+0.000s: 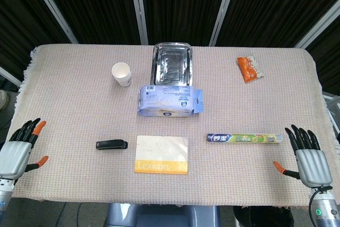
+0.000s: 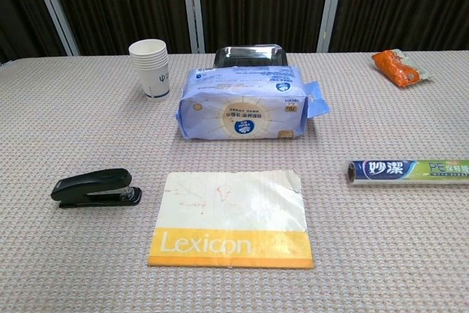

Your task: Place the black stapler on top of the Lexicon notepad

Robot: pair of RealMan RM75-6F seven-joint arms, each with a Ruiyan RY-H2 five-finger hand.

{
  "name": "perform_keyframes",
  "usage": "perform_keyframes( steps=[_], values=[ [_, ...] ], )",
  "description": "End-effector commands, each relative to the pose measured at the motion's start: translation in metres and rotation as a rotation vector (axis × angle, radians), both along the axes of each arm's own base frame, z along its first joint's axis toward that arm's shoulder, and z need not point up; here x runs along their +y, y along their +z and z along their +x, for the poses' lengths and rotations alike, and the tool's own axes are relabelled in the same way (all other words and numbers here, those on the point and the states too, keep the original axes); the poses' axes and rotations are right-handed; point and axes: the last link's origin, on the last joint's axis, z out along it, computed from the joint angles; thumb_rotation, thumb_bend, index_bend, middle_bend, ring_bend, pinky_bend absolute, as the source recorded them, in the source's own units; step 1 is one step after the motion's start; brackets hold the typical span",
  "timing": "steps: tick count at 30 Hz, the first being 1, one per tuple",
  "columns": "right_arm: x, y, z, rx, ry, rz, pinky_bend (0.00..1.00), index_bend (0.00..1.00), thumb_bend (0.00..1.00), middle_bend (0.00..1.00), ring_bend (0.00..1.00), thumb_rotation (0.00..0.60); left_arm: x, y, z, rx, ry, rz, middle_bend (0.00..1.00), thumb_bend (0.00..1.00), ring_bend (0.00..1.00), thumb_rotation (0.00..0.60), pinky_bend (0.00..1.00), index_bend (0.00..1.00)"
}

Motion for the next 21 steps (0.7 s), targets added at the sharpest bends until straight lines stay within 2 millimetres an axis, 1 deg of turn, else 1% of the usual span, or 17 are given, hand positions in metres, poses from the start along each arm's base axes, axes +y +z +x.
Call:
perform_keyframes(
  steps=[1, 4, 10, 13, 15, 16, 18, 21],
  values=[
    [0.000, 0.000, 0.000, -0.001, 0.002, 0.001, 0.00, 0.00, 0.19, 0.00, 0.00, 0.385, 0.000, -0.001, -0.001, 0.004, 0.009, -0.004, 0.00, 0.21, 0.00, 0.600, 0.16, 0.00],
    [-0.001, 0.000, 0.000, 0.000, 0.001, 0.005, 0.00, 0.00, 0.19, 0.00, 0.00, 0.381, 0.001, -0.004, -0.002, 0.005, 0.020, -0.016, 0.00, 0.21, 0.00, 0.600, 0.17, 0.00],
    [-0.002, 0.002, 0.000, -0.011, 0.001, 0.006, 0.00, 0.00, 0.19, 0.00, 0.00, 0.376, 0.012, -0.020, 0.015, -0.044, -0.050, -0.066, 0.00, 0.22, 0.01, 0.600, 0.20, 0.01],
    [-0.001, 0.003, 0.001, -0.020, 0.008, 0.005, 0.00, 0.00, 0.19, 0.00, 0.00, 0.382, 0.018, -0.031, 0.022, -0.026, -0.073, -0.076, 0.06, 0.21, 0.06, 0.600, 0.24, 0.06],
    [0.000, 0.004, 0.003, -0.029, 0.018, 0.004, 0.00, 0.00, 0.18, 0.00, 0.00, 0.382, 0.026, -0.049, 0.030, -0.001, -0.084, -0.110, 0.09, 0.22, 0.08, 0.600, 0.25, 0.07],
    [0.000, 0.005, 0.003, -0.034, 0.021, 0.005, 0.00, 0.00, 0.18, 0.00, 0.00, 0.382, 0.031, -0.064, 0.036, 0.003, -0.091, -0.147, 0.10, 0.22, 0.08, 0.600, 0.26, 0.08],
    [0.000, 0.005, 0.003, -0.037, 0.024, 0.008, 0.00, 0.00, 0.19, 0.00, 0.00, 0.381, 0.036, -0.078, 0.041, 0.016, -0.095, -0.171, 0.11, 0.22, 0.10, 0.600, 0.28, 0.10],
    [0.000, 0.006, 0.003, -0.045, 0.026, 0.016, 0.00, 0.00, 0.19, 0.00, 0.00, 0.380, 0.042, -0.097, 0.047, 0.044, -0.109, -0.183, 0.15, 0.22, 0.13, 0.600, 0.31, 0.16]
  ],
)
